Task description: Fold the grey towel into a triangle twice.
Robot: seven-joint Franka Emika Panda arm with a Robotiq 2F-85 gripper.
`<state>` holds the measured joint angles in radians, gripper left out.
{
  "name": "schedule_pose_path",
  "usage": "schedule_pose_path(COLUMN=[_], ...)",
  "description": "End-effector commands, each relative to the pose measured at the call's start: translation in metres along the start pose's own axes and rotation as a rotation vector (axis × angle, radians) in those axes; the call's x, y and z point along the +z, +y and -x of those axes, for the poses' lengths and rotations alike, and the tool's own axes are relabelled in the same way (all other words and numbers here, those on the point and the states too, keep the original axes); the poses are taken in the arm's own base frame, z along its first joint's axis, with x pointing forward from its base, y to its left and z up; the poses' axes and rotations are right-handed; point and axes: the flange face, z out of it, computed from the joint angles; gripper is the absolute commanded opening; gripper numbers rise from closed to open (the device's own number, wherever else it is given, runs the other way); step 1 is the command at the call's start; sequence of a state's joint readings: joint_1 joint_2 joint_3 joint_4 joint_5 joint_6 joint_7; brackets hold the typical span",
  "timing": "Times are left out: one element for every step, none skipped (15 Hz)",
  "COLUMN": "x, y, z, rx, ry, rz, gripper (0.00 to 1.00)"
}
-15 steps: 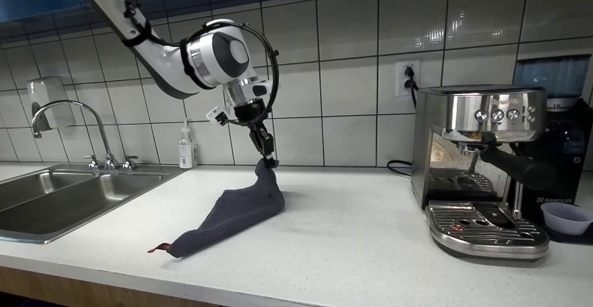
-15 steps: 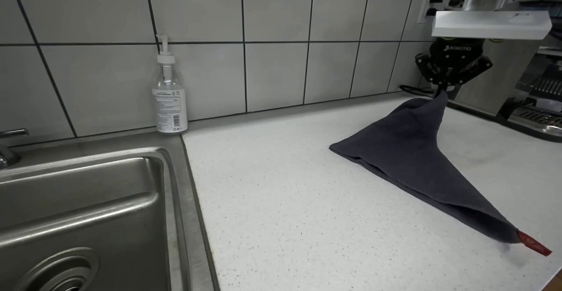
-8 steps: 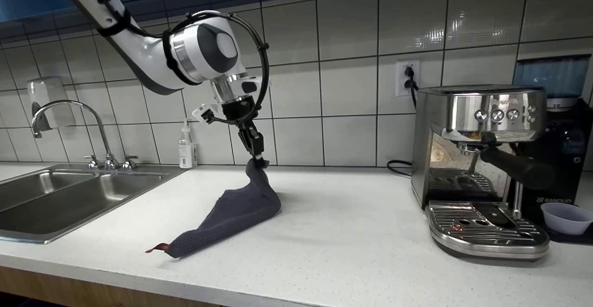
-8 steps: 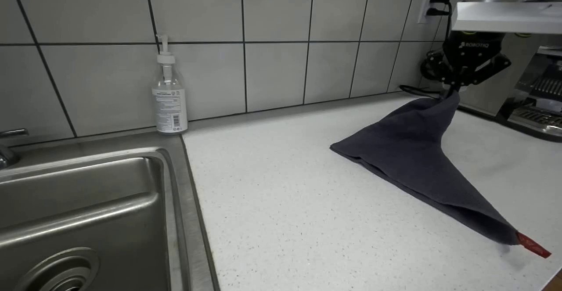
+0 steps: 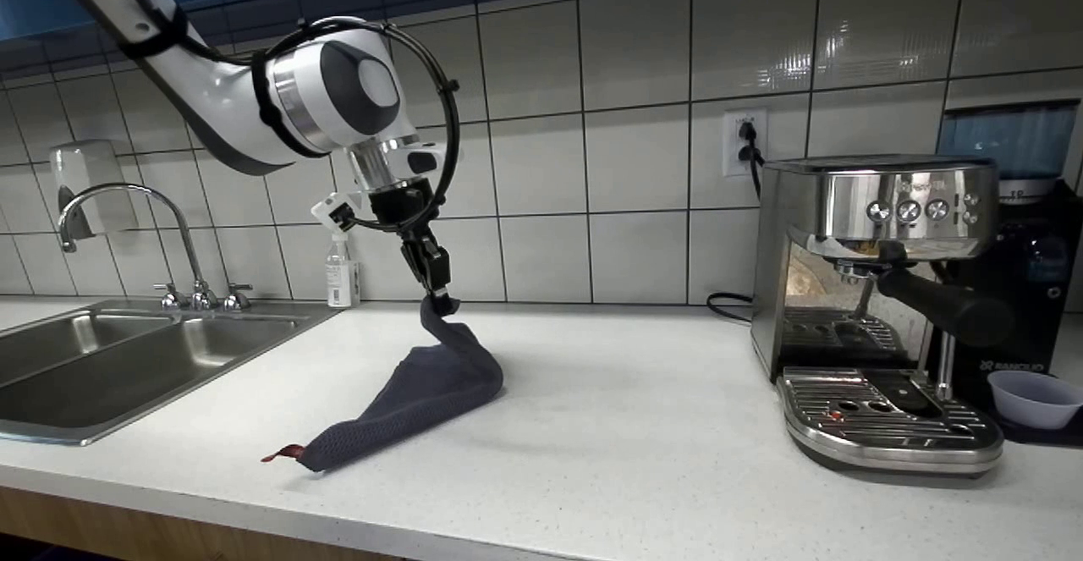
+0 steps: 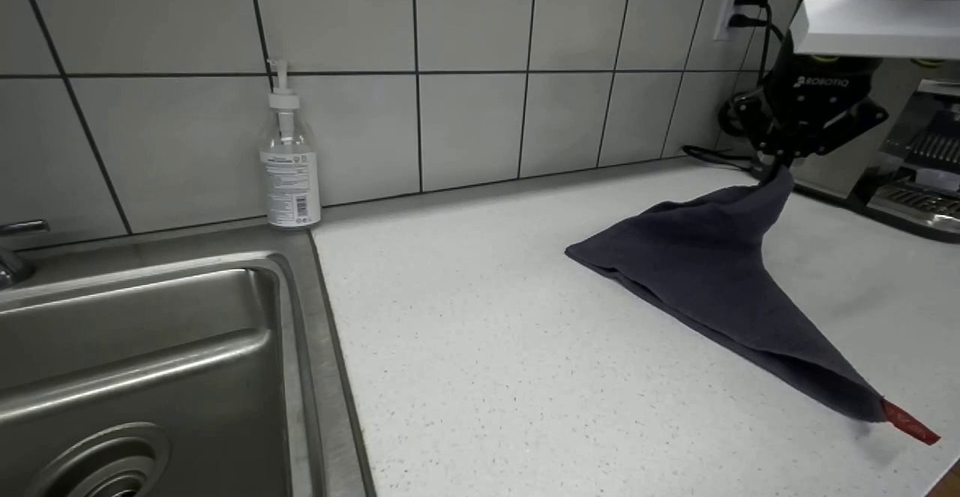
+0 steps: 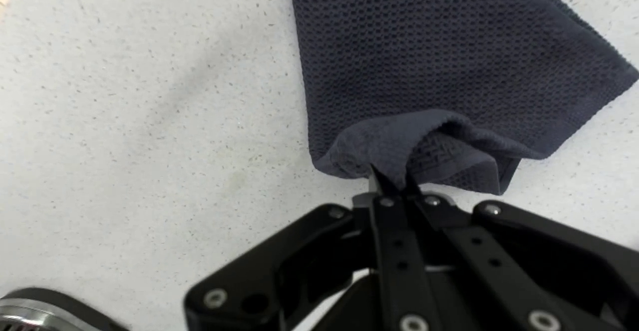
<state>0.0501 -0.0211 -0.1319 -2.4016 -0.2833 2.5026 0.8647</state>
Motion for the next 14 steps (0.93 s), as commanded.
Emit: schedule_pose_path(x=[-0.013,-0.015,-0.017,-0.018,-0.019,-0.021,-0.022,-0.023,-0.024,-0.025,-0.025,-0.025,-0.024,-0.023], y=[0.003,0.001,0.000,-0.001,-0.001,-0.002,-0.002,-0.002,-0.001,-0.001,0.000,0.001,0.002,0.003], z=[0.016,0.020,0.023,0.027,0.030,0.033,0.037,0.040,0.044,0.047,0.050,0.054,0.057,0.060], rx=[-0.051,-0.060,-0.069,-0.079,-0.089,-0.100,-0.110,-0.123,-0.135,-0.148,-0.160,-0.175,-0.187,-0.200], ry=[0.027,0.029,0.029,0.031,0.031,0.033,0.037,0.041,0.044,0.045,0.047,0.048,0.048,0.049], rz=[-0.019,-0.022,-0.027,-0.031,-0.035,-0.040,-0.043,-0.047,-0.051,-0.055,-0.058,-0.061,-0.063,-0.063], gripper=[0.01,0.01,0.01,0.01,0.01,0.01,0.01,0.01,0.01,0.01,0.01,0.01,0.01,0.01])
